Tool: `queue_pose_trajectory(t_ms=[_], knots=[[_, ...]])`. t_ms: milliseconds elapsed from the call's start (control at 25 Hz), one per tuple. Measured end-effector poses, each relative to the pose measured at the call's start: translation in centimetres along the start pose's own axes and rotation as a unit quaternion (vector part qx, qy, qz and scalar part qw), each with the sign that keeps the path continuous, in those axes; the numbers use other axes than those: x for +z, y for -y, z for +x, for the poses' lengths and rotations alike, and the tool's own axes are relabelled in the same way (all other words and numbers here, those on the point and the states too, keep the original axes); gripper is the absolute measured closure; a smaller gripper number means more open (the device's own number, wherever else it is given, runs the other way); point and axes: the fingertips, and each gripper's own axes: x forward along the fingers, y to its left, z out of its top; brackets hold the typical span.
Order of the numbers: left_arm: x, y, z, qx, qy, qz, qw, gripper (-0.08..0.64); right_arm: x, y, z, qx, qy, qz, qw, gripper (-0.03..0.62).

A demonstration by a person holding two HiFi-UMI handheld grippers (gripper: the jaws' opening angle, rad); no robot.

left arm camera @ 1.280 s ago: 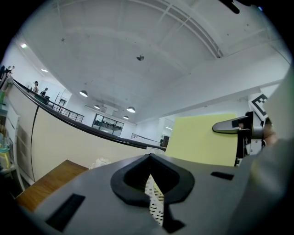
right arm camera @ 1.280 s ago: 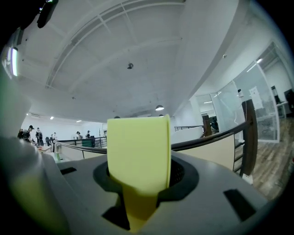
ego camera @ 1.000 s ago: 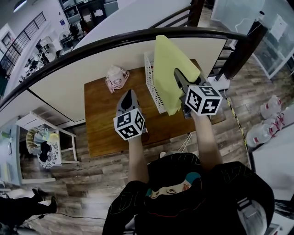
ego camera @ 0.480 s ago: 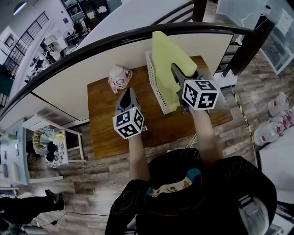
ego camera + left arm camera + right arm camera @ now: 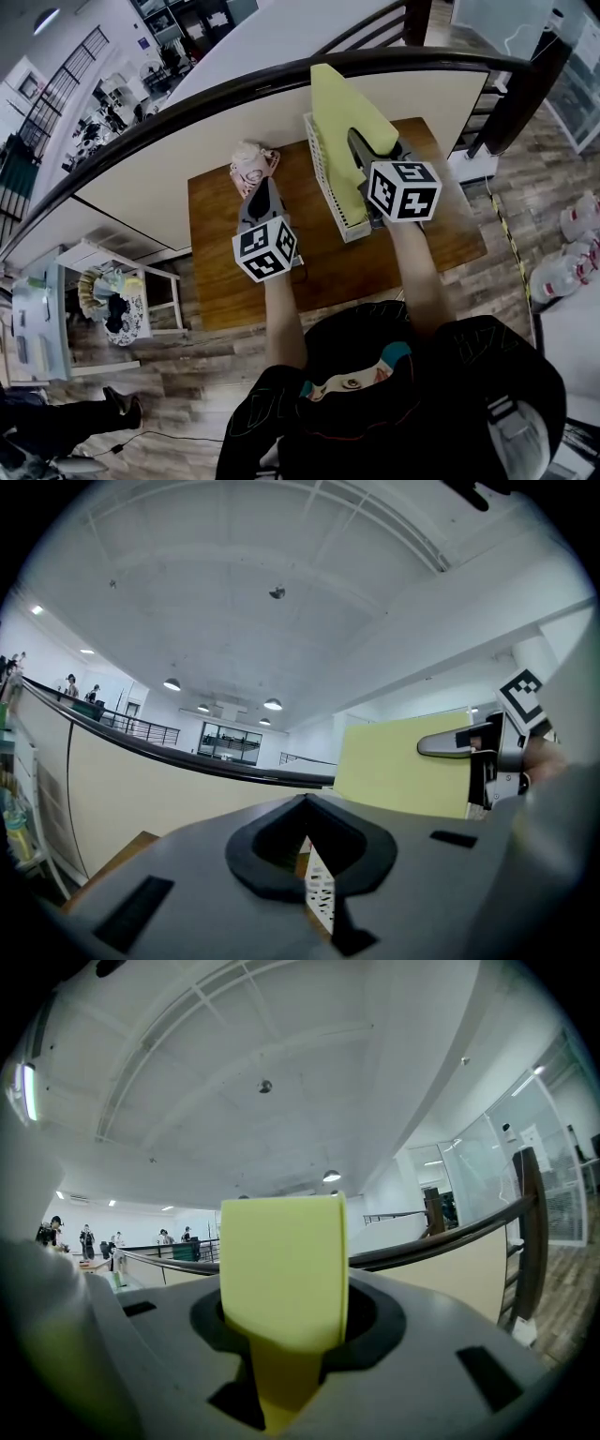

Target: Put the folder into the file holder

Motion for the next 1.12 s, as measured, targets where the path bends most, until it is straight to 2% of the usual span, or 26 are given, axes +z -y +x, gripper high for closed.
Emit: queue_pose_trajectory(t_ms=[360, 640, 960, 1120], knots=[[-1.1, 0.0, 1.1, -0.003, -0.019, 0.001, 0.9998, 0.559, -1.8, 0.3, 1.1, -0.004, -0.009, -0.009, 1.0, 0.426], [-4.0, -0.4, 0.7, -0.001, -0.051, -0.011, 0.9986, 0.559, -4.9, 0.5, 0.9, -0.009, -0.025, -0.013, 1.0, 0.426], [-8.2, -1.3, -0.3, 0.009, -0.093, -0.033, 0.995, 0.559, -11.3, 0.4, 1.2, -0.02, -0.095, -0.023, 0.995, 0.417], [-10.6, -2.2, -1.0, 0.022, -0.114, -0.048, 0.9921, 0.559, -12.4, 0.1, 1.3, -0.019, -0.082, -0.028, 0.996, 0.411]])
